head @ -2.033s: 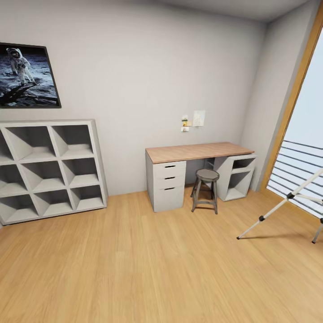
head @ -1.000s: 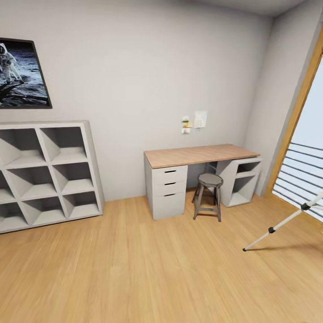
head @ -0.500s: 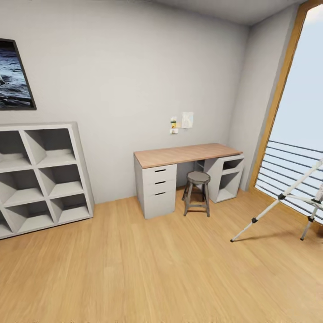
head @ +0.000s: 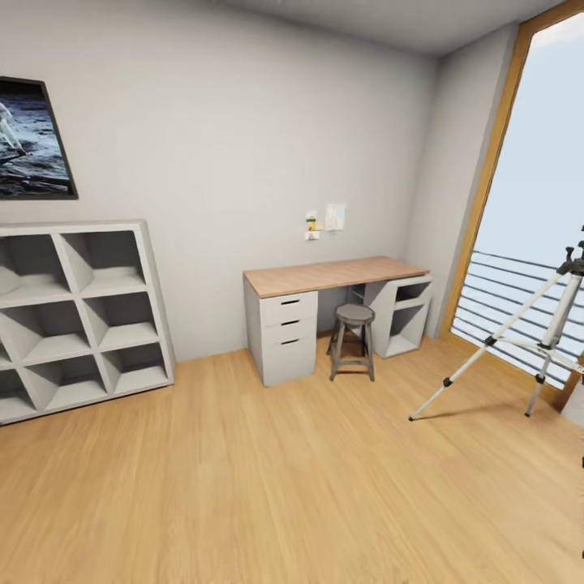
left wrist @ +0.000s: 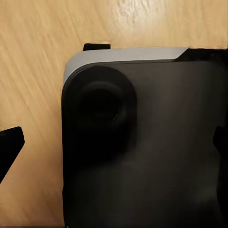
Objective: Attach the digital camera to the camera tripod in the bedroom.
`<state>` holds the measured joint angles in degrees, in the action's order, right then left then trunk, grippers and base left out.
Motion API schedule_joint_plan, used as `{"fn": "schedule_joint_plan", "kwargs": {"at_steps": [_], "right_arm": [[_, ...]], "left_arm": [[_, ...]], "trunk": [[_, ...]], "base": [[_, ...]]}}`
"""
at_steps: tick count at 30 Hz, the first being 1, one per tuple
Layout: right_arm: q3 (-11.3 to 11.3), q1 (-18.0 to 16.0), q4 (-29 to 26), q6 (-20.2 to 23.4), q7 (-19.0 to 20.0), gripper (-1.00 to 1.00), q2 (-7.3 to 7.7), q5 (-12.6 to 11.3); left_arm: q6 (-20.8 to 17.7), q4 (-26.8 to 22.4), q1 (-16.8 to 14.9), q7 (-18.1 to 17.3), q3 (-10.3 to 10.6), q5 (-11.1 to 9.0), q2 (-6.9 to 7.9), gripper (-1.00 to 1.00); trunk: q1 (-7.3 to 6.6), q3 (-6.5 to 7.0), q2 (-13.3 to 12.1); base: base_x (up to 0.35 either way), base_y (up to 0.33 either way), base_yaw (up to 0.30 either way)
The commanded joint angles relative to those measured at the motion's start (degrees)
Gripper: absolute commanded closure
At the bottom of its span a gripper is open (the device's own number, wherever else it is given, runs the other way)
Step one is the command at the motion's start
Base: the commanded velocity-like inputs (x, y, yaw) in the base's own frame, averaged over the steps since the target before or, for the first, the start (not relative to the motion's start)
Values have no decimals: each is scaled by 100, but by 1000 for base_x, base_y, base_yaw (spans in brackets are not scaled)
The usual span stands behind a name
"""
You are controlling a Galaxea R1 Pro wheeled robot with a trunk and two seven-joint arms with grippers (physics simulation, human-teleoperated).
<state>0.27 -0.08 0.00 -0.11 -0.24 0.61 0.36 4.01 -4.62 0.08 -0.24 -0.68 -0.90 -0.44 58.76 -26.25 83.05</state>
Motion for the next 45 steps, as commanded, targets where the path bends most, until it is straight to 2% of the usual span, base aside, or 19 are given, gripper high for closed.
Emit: {"fn": "schedule_joint_plan", "kwargs": {"at_steps": [1, 17, 45], "right_arm": [[2, -1, 0, -2, -2, -100, 0, 3], [0, -1, 0, -15, -12, -100, 1, -1], [-9, -1, 0, -22, -18, -100, 1, -8]], "left_arm": [[11, -3, 1, -3, -5, -10, 0, -100], [9, -3, 1, -3, -2, -10, 4, -100], [3, -10, 0, 11, 0, -51, 21, -100]], "trunk": [[-3, -4, 3], [-3, -4, 3], [-3, -4, 3]], "base": [[-336, 4, -1], [-312, 1, -11], [-11, 0, -232]]}}
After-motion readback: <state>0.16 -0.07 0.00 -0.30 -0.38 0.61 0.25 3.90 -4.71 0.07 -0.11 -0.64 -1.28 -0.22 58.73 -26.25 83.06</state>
